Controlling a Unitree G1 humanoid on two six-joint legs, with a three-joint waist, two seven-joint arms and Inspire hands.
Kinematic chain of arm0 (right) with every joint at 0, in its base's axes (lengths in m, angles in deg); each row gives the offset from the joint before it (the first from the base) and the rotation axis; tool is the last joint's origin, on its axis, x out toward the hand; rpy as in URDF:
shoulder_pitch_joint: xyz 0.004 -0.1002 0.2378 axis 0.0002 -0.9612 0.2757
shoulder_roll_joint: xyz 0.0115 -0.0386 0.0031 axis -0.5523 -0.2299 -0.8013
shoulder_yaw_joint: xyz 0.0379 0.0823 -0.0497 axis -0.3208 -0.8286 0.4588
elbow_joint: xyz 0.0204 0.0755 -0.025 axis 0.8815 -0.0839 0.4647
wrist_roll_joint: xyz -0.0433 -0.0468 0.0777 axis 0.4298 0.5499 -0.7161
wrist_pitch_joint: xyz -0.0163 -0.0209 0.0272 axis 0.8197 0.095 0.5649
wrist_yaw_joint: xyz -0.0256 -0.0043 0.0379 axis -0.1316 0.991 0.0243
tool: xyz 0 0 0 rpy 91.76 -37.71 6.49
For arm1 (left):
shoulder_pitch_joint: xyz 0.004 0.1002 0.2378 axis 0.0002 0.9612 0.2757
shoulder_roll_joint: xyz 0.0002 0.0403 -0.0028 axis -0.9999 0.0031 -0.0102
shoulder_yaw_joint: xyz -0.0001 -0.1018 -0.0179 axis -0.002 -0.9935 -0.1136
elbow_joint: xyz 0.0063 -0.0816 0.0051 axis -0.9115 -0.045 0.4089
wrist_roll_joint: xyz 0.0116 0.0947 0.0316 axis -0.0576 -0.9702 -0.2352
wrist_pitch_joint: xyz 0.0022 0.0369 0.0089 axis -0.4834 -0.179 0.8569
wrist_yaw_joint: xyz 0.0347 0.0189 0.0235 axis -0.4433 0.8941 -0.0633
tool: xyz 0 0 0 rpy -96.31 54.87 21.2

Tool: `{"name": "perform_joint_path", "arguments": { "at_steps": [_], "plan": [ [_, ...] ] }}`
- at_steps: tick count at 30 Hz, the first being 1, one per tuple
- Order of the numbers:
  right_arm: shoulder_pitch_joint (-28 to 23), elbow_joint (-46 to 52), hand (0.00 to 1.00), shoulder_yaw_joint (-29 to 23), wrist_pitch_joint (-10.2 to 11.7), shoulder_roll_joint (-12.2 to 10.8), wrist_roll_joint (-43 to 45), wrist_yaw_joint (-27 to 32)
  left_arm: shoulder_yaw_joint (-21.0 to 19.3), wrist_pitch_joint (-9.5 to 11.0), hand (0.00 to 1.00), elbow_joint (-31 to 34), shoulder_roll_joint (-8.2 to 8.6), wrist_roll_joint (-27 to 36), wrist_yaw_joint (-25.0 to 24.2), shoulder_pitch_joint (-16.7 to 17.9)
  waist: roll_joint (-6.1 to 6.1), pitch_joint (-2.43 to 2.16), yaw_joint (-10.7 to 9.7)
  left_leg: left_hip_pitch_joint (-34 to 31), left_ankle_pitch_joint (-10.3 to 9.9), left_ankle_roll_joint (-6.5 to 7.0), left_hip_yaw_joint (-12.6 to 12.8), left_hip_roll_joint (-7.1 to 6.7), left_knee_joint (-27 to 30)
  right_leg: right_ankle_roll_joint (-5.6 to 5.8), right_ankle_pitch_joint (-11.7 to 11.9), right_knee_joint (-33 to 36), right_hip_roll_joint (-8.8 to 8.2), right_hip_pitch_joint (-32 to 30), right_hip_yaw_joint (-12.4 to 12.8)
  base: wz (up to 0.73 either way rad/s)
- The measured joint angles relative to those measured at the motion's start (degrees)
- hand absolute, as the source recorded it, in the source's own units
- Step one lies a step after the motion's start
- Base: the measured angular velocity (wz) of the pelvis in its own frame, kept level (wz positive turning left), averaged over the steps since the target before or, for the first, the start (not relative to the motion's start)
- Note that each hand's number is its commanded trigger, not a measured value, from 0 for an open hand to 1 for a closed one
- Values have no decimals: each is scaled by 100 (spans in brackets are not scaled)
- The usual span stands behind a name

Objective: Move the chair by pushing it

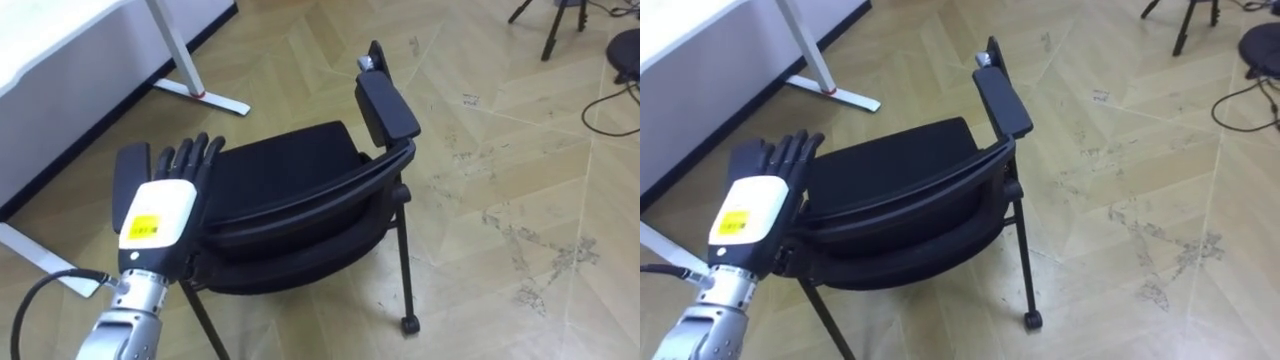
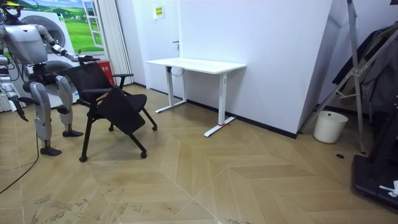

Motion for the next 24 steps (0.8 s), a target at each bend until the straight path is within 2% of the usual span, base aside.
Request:
{"name": "perform_joint_path", "arguments": {
  "at_steps": [9,15,16,18,24],
  "plan": [
    [27,-1,0,0,0,-11,-1,4,41,-4,0,-391,18,195,7,-97,-6,3,-49,10,0,0,5,0,-1,-1,3,-1,2,5,15,0],
    [25,5,0,-1,-1,-11,-4,39,42,-34,0,-478,41,201,20,-99,-29,18,-67,71,0,0,143,4,-4,1,5,-6,10,27,103,-8],
    [24,5,0,0,-1,-12,-7,66,45,-30,0,-567,59,203,67,-108,-16,10,-67,78,0,0,155,4,-4,2,12,-6,10,28,114,-4],
    [26,6,0,2,-2,-16,-26,77,76,-21,0,-724,72,206,78,-165,17,-13,-72,95,0,0,168,4,-4,2,17,-7,10,43,119,-2],
    [82,25,0,13,-7,-21,-54,76,219,-66,0,-1131,105,420,5,-462,48,-8,-54,191,0,0,222,7,-6,11,55,-16,15,106,158,-3]
  ]
}}
